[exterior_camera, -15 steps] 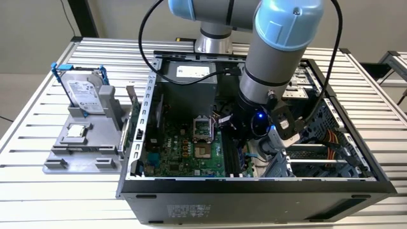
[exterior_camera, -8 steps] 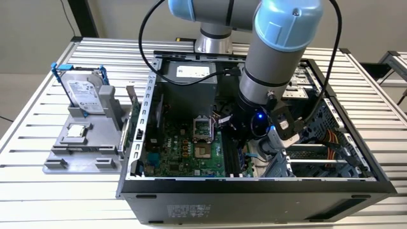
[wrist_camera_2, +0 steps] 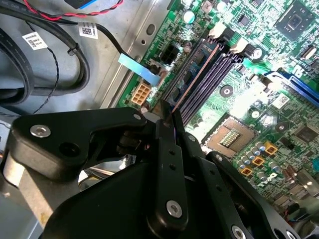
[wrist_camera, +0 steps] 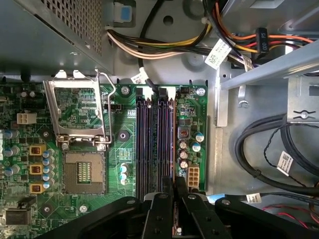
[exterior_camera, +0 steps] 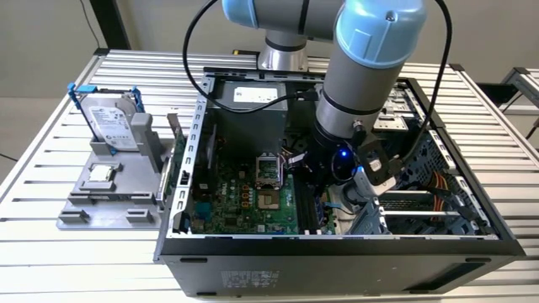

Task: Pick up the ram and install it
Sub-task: 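Insert the ram into the slot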

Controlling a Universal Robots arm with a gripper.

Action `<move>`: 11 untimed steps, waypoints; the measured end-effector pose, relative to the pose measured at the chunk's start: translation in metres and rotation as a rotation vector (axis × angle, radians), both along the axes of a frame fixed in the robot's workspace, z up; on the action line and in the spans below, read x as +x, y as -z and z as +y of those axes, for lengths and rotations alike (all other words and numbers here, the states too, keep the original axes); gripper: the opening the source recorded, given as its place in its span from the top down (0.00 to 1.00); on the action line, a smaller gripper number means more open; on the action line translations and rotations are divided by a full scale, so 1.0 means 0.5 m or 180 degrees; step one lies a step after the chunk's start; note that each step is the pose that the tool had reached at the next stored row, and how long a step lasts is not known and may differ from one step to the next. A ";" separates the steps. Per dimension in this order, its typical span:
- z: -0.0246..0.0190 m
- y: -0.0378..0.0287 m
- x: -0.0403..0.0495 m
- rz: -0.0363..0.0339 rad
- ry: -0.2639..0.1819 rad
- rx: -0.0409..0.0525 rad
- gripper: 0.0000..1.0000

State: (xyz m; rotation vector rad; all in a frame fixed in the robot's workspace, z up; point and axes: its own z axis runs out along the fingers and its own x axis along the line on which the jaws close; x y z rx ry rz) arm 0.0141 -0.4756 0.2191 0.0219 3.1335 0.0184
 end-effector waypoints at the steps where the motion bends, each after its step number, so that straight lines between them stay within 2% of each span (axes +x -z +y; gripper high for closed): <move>1: -0.0006 -0.001 0.000 0.0001 -0.0001 -0.0003 1.00; 11: 0.0012 -0.001 0.000 0.0001 -0.0001 -0.0007 1.00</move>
